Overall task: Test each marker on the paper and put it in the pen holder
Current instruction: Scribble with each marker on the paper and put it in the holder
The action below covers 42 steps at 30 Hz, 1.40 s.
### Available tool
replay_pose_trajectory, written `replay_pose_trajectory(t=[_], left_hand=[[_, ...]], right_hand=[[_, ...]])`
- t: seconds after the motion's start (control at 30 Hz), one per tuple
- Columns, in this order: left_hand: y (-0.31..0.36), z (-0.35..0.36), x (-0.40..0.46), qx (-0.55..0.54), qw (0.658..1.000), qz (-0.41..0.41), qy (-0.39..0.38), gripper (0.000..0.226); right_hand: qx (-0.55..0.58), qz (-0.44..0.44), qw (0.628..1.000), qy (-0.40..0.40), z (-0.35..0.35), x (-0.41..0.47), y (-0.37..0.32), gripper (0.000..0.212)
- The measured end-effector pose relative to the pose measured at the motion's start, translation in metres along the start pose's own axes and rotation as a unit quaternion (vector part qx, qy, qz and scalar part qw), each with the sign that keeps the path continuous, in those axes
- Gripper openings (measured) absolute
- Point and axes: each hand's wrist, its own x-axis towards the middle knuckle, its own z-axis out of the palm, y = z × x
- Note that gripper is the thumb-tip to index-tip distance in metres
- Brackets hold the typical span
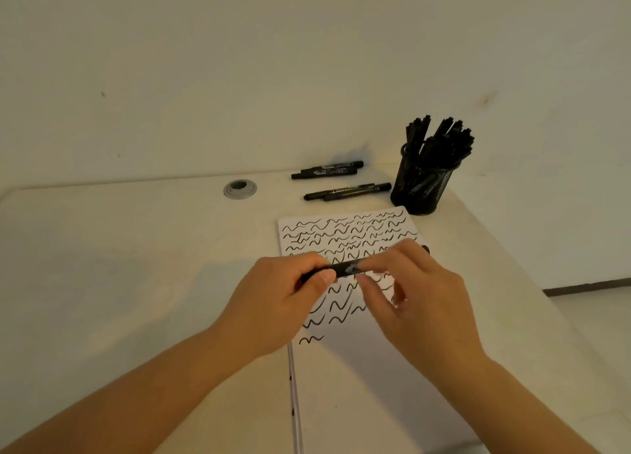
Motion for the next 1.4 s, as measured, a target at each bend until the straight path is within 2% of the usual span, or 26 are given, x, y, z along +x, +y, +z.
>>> replay_pose_trajectory(t=[0.03, 0.1, 0.27, 0.37, 0.43, 0.5, 0.57, 0.63, 0.7, 0.8, 0.93, 1.1, 1.3, 1.4], left_hand=[[0.004, 0.000, 0.004, 0.017, 1.000, 0.010, 0.000, 0.018], [0.012, 0.000, 0.012, 0.044, 0.999, 0.025, 0.002, 0.019], [0.027, -0.006, 0.044, 0.123, 0.990, 0.073, 0.020, 0.025], [0.027, -0.015, 0.074, 0.151, 0.984, 0.082, 0.034, 0.037], [0.020, -0.023, 0.099, 0.190, 0.978, 0.081, 0.026, 0.037], [0.006, -0.032, 0.126, 0.252, 0.966, 0.053, 0.003, 0.031], [-0.014, -0.040, 0.153, 0.296, 0.955, 0.005, -0.027, 0.025], [-0.035, -0.045, 0.176, 0.330, 0.941, -0.033, -0.061, 0.023], [-0.053, -0.045, 0.195, 0.369, 0.924, -0.042, -0.089, 0.026], [-0.074, -0.040, 0.214, 0.400, 0.910, -0.059, -0.088, 0.031], [-0.098, -0.029, 0.226, 0.385, 0.919, -0.068, -0.042, 0.033], [-0.116, -0.016, 0.230, 0.370, 0.927, -0.054, -0.023, 0.032], [-0.119, -0.007, 0.233, 0.379, 0.924, -0.043, 0.008, 0.025], [-0.118, -0.004, 0.234, 0.385, 0.922, -0.044, 0.010, 0.027]], right_hand=[[-0.076, -0.057, 0.995, -0.009, -0.002, 0.004, 0.001, 0.011], [-0.158, -0.105, 0.980, -0.054, -0.005, 0.013, 0.008, 0.020], [-0.180, -0.155, 0.966, -0.102, -0.013, 0.048, 0.027, 0.017], [-0.157, -0.118, 0.974, -0.113, -0.018, 0.078, 0.039, 0.016], [-0.151, -0.072, 0.981, -0.098, -0.020, 0.099, 0.051, 0.021], [-0.130, -0.025, 0.990, -0.049, -0.024, 0.119, 0.067, 0.026], [-0.069, 0.057, 0.996, 0.009, -0.033, 0.137, 0.080, 0.031], [0.020, 0.139, 0.988, 0.056, -0.040, 0.152, 0.093, 0.038], [0.075, 0.179, 0.977, 0.087, -0.045, 0.163, 0.104, 0.041], [0.102, 0.198, 0.969, 0.102, -0.045, 0.171, 0.116, 0.031], [0.104, 0.215, 0.966, 0.096, -0.036, 0.172, 0.126, 0.008], [0.044, 0.198, 0.979, 0.031, -0.021, 0.168, 0.134, 0.018], [-0.026, 0.190, 0.981, 0.032, -0.008, 0.164, 0.141, 0.023], [-0.079, 0.189, 0.979, 0.004, -0.004, 0.167, 0.140, 0.024]])
